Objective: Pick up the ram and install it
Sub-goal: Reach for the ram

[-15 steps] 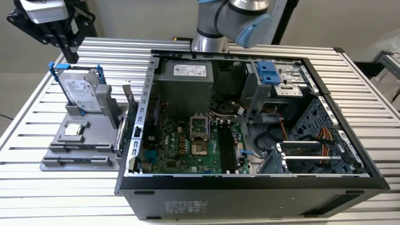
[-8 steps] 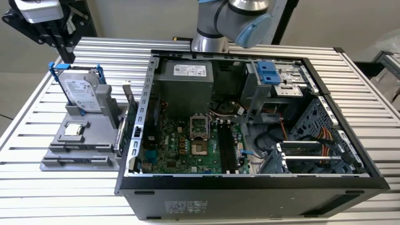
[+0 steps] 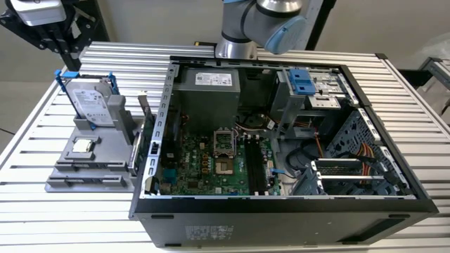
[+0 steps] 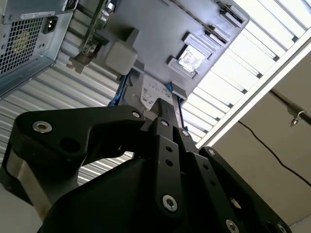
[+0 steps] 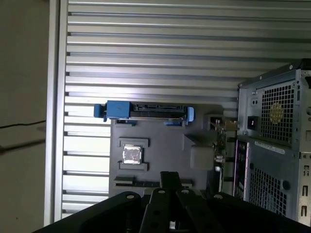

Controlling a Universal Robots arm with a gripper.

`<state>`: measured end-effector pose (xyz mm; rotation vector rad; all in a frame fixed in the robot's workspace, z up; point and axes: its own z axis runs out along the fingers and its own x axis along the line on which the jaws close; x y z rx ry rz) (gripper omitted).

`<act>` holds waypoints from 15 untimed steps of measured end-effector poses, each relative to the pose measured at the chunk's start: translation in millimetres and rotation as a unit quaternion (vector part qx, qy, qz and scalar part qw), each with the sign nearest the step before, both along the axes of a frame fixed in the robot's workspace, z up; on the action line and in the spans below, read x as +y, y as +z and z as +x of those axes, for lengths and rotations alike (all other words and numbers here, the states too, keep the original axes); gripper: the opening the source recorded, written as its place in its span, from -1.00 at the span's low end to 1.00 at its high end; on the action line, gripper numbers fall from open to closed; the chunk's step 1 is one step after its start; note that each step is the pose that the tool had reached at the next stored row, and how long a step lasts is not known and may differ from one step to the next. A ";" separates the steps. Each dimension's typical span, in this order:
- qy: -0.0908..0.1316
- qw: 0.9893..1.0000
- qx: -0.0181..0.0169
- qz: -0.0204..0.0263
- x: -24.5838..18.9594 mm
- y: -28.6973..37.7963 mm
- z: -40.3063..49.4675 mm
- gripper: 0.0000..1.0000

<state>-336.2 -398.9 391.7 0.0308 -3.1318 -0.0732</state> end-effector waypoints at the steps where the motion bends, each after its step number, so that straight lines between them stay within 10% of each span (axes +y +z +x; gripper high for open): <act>1: -0.001 1.000 0.000 0.000 0.0 0.0 -0.6 -1.00; 15: -0.003 1.000 0.000 0.000 -0.9 0.0 -3.1 -1.00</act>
